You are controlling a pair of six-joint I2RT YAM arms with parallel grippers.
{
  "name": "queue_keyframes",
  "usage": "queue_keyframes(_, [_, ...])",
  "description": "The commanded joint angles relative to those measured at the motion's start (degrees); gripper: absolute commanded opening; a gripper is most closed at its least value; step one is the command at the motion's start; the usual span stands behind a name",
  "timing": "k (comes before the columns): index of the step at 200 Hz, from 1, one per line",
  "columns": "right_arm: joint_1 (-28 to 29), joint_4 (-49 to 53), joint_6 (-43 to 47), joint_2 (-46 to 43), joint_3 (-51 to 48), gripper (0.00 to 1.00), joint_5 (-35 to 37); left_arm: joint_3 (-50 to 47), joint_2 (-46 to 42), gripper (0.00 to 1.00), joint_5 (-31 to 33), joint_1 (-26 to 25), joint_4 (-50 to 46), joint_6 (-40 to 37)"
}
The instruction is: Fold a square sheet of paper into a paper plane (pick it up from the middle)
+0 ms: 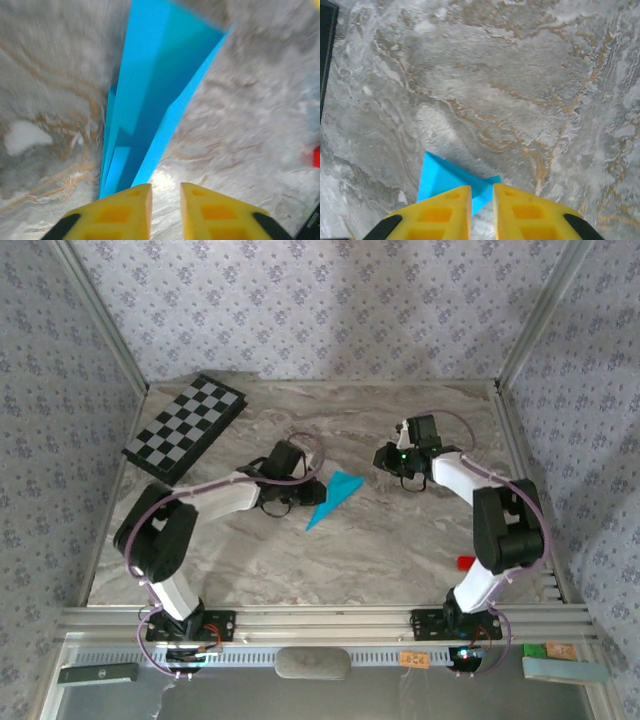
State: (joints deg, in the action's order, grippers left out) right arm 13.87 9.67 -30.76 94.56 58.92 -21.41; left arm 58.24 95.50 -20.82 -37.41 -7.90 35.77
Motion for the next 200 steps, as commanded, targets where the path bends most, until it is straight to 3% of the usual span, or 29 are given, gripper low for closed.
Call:
queue_keyframes(1, [4.3, 6.6, -1.5, -3.8, -1.9, 0.25, 7.7, -0.3, -7.4, 0.32, 4.3, 2.9, -2.4, 1.1])
queue_keyframes(49, [15.9, 13.9, -10.3, -4.2, 1.4, 0.42, 17.9, -7.4, -19.1, 0.62, 15.3, 10.8, -8.0, 1.5])
queue_keyframes(97, [24.3, 22.2, -17.8, 3.7, 11.0, 0.61, 26.2, -14.0, -25.4, 0.98, 17.0, 18.6, -8.8, 2.0])
queue_keyframes(152, [28.8, 31.2, -21.9, 14.2, 22.3, 0.68, 31.4, -18.2, -28.9, 1.00, 14.5, 23.3, -8.2, 1.3])
queue_keyframes(200, [29.1, 38.5, -27.0, 18.3, 25.9, 0.62, 33.0, -18.5, -29.1, 1.00, 13.3, 23.7, -8.5, 0.0])
